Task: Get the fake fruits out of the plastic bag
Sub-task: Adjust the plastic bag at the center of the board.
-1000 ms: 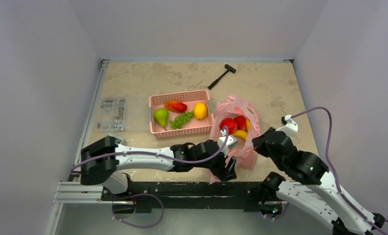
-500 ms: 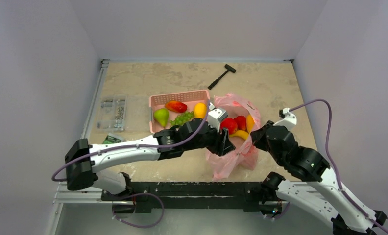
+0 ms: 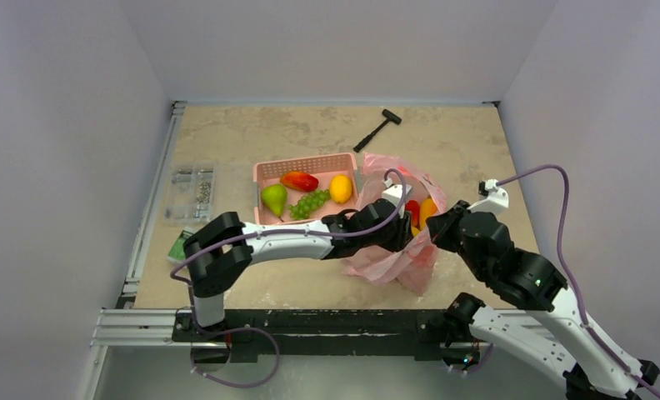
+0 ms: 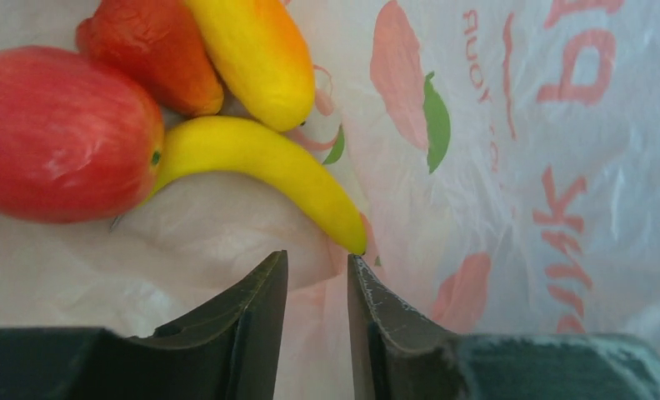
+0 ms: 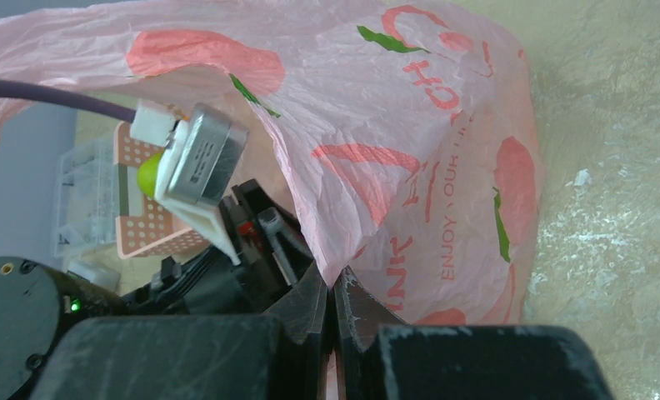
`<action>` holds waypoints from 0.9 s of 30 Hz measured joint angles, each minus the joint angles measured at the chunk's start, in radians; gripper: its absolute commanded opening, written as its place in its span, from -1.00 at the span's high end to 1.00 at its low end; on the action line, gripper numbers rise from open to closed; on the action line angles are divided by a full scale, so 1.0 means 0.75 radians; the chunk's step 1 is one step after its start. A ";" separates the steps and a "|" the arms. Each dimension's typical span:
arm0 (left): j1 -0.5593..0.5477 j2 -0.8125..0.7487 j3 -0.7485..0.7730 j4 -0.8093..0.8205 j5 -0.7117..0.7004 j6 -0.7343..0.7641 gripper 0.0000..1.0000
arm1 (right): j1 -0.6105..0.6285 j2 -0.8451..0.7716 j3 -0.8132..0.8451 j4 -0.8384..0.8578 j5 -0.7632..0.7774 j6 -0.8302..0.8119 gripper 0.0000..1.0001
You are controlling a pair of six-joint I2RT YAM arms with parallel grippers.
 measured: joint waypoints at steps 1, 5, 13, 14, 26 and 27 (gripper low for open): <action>0.003 0.030 0.030 -0.001 0.009 0.001 0.11 | 0.000 -0.002 0.000 -0.001 -0.001 -0.001 1.00; 0.003 0.138 0.154 0.004 0.055 0.003 -0.28 | 0.000 -0.015 0.000 0.000 -0.008 -0.002 1.00; -0.016 0.309 0.299 -0.122 0.034 0.014 -0.73 | 0.000 -0.023 0.000 -0.001 -0.031 -0.007 1.00; -0.022 0.320 0.301 -0.143 0.019 0.014 -0.74 | 0.000 -0.026 -0.001 -0.001 -0.031 -0.007 1.00; -0.053 0.475 0.426 -0.267 -0.091 0.012 -0.54 | 0.000 -0.040 -0.011 -0.001 -0.030 -0.017 1.00; -0.053 0.483 0.436 -0.269 -0.095 0.012 -0.49 | 0.000 -0.044 -0.013 -0.001 -0.030 -0.018 1.00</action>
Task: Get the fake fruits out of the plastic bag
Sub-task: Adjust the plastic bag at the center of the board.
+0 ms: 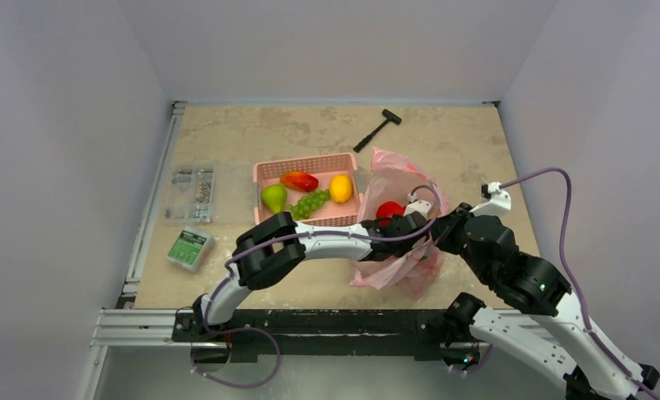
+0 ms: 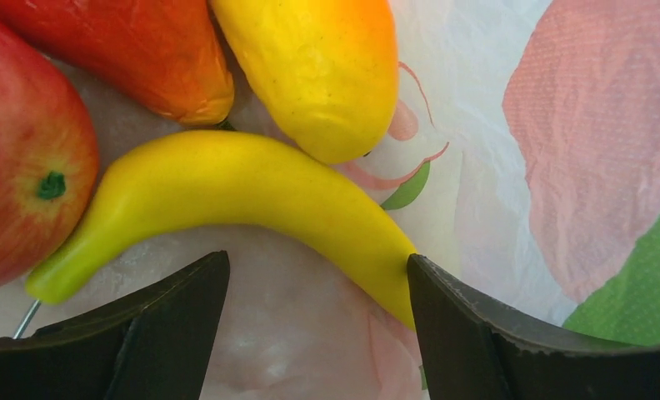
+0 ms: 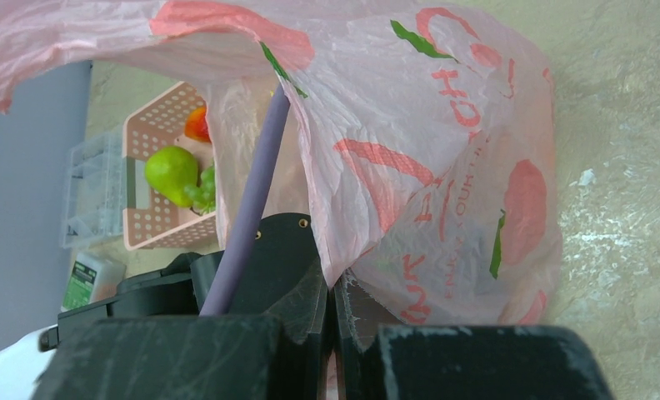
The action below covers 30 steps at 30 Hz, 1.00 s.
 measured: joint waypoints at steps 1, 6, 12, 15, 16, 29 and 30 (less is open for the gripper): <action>0.000 0.008 0.009 0.003 0.000 -0.001 -0.43 | 0.000 -0.004 -0.001 -0.001 0.001 -0.002 1.00; -0.001 0.018 0.032 0.012 0.004 0.005 0.21 | 0.000 -0.007 -0.002 0.000 0.003 -0.004 1.00; 0.002 0.007 0.036 0.017 0.015 0.061 0.57 | -0.001 -0.010 -0.002 0.005 0.023 -0.003 1.00; 0.004 -0.012 0.035 -0.011 0.016 0.096 0.72 | -0.001 -0.017 -0.003 0.009 0.026 -0.002 1.00; 0.005 -0.021 0.033 -0.024 0.016 0.110 0.75 | -0.001 -0.018 -0.003 0.010 0.028 -0.002 1.00; 0.029 -0.264 -0.026 -0.130 0.012 0.212 1.00 | -0.001 -0.017 -0.014 -0.012 0.030 0.005 1.00; 0.029 -0.291 -0.031 -0.127 0.012 0.213 1.00 | -0.001 -0.017 -0.015 -0.013 0.030 0.005 1.00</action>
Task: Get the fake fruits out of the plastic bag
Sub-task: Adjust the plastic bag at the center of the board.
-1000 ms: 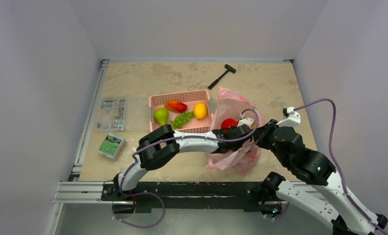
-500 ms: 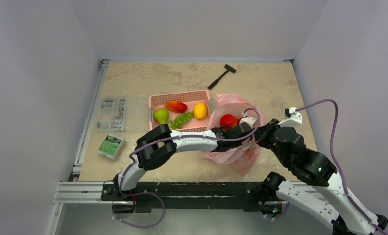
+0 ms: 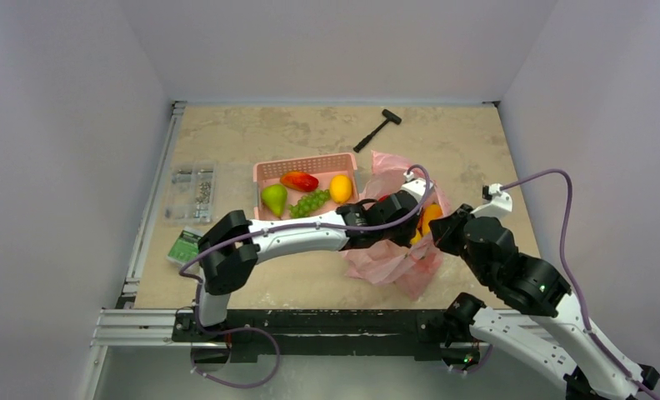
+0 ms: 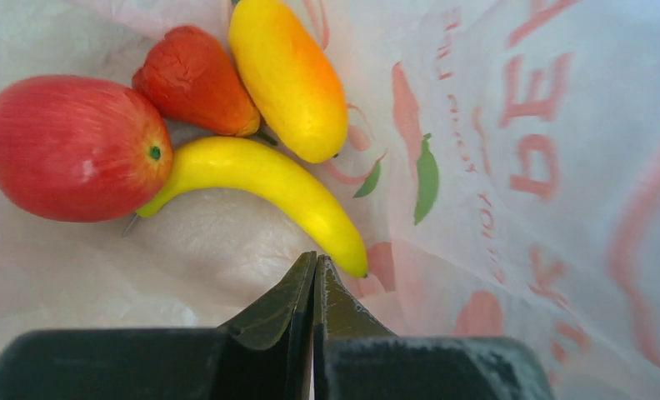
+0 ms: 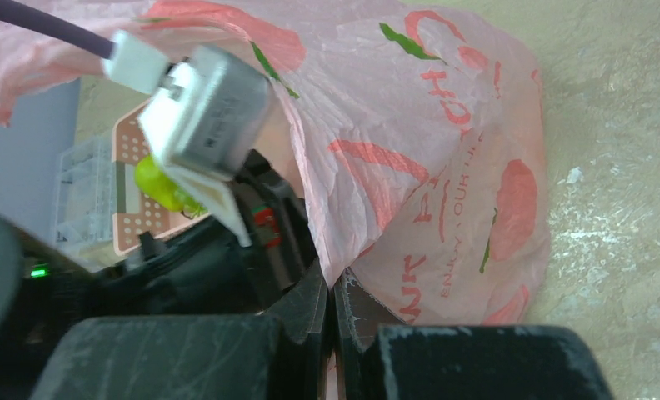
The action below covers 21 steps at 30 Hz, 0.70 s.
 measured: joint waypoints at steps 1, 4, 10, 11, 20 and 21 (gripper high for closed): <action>0.000 -0.028 -0.006 0.001 0.002 0.001 1.00 | 0.000 0.000 0.000 -0.002 0.000 0.001 1.00; 0.001 -0.086 -0.012 0.004 0.013 0.002 0.68 | 0.000 0.000 0.000 -0.013 -0.003 0.007 1.00; 0.001 -0.094 -0.013 0.011 0.065 -0.003 0.29 | 0.000 0.003 0.002 -0.118 -0.025 0.068 1.00; 0.001 -0.092 -0.019 0.012 0.076 -0.003 0.25 | 0.000 0.005 0.002 -0.154 -0.025 0.094 1.00; -0.007 -0.177 -0.519 0.331 0.219 -0.028 0.00 | 0.000 0.106 -0.222 -0.341 -0.062 0.460 1.00; -0.013 -0.178 -0.555 0.366 0.220 -0.037 0.00 | 0.001 0.142 -0.235 -0.354 -0.057 0.497 0.95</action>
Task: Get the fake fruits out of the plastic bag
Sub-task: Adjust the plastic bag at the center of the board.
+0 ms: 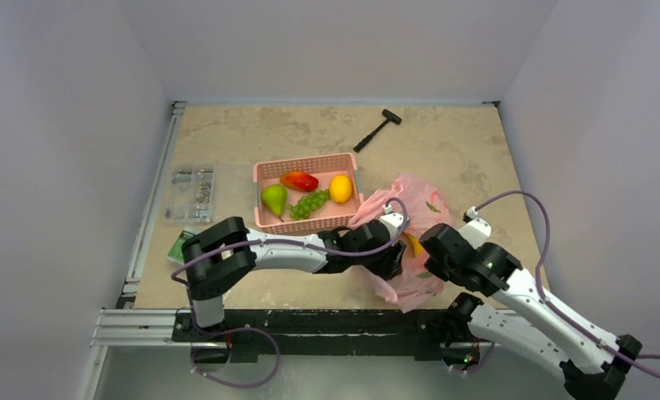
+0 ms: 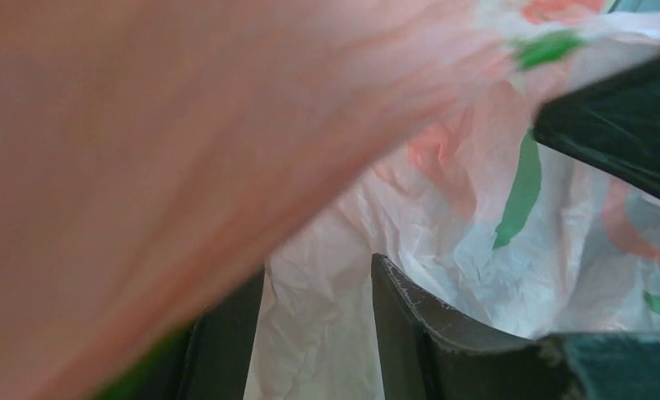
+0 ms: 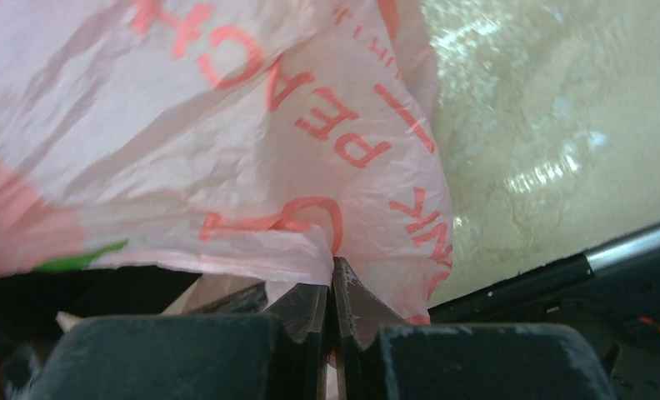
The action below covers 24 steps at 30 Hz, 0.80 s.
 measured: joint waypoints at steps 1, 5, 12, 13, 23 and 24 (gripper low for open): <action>-0.007 0.000 -0.028 0.034 -0.002 -0.002 0.00 | 0.000 0.051 -0.013 -0.013 0.005 0.060 0.90; -0.056 0.016 -0.078 0.174 -0.024 -0.002 -0.02 | 0.000 0.206 -0.050 -0.023 0.028 0.242 0.94; -0.070 0.026 -0.174 0.314 -0.045 0.004 -0.18 | 0.001 0.142 -0.200 0.071 0.068 0.383 1.00; -0.061 0.025 -0.175 0.313 -0.044 0.003 -0.19 | 0.001 0.117 -0.217 0.098 0.067 0.383 1.00; 0.020 0.025 0.102 0.034 -0.066 -0.123 -0.02 | 0.001 0.054 -0.242 0.204 0.084 0.321 1.00; 0.021 0.025 0.136 0.015 -0.080 -0.157 -0.01 | 0.001 0.043 -0.240 0.204 0.091 0.311 1.00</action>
